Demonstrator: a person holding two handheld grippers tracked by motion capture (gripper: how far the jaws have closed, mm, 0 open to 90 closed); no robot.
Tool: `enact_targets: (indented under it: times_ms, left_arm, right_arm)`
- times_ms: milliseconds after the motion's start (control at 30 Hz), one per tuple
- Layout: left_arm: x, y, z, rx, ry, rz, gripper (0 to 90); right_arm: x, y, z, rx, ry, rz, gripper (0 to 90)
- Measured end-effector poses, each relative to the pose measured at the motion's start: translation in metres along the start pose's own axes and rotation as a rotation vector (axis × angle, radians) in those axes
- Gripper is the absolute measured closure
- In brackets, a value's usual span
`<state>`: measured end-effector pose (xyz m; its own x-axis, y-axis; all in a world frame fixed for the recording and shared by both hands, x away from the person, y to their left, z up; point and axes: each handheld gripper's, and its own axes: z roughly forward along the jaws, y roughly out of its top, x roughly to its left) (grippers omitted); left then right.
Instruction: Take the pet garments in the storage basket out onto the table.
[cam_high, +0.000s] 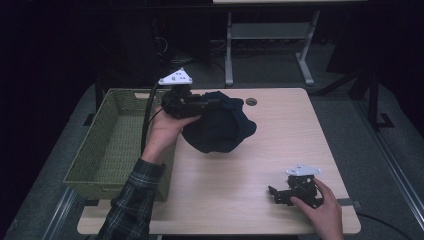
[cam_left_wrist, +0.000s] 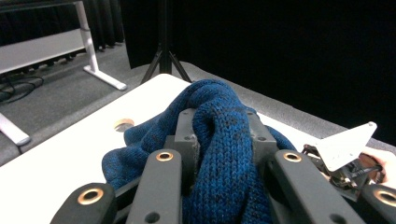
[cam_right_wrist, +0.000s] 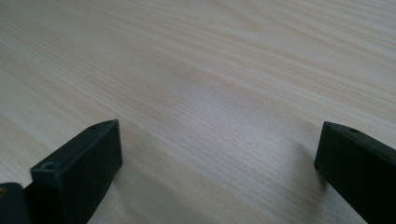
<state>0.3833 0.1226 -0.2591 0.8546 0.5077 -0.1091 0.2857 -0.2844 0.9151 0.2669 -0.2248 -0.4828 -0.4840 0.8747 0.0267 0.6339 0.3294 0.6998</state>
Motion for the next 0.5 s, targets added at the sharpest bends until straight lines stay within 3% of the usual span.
enact_targets:
  times_ms: [233, 500]
  left_arm:
    - [-0.002, -0.009, 0.026, -0.001, -0.005, -0.014, 71.7]
    - [-0.004, -0.019, 0.059, 0.006, -0.021, 0.001, 71.7]
  right_arm:
    - [0.000, 0.000, 0.000, 0.000, 0.000, 0.000, 0.5]
    - [0.000, 0.000, 0.000, 0.000, 0.000, 0.000, 0.4]
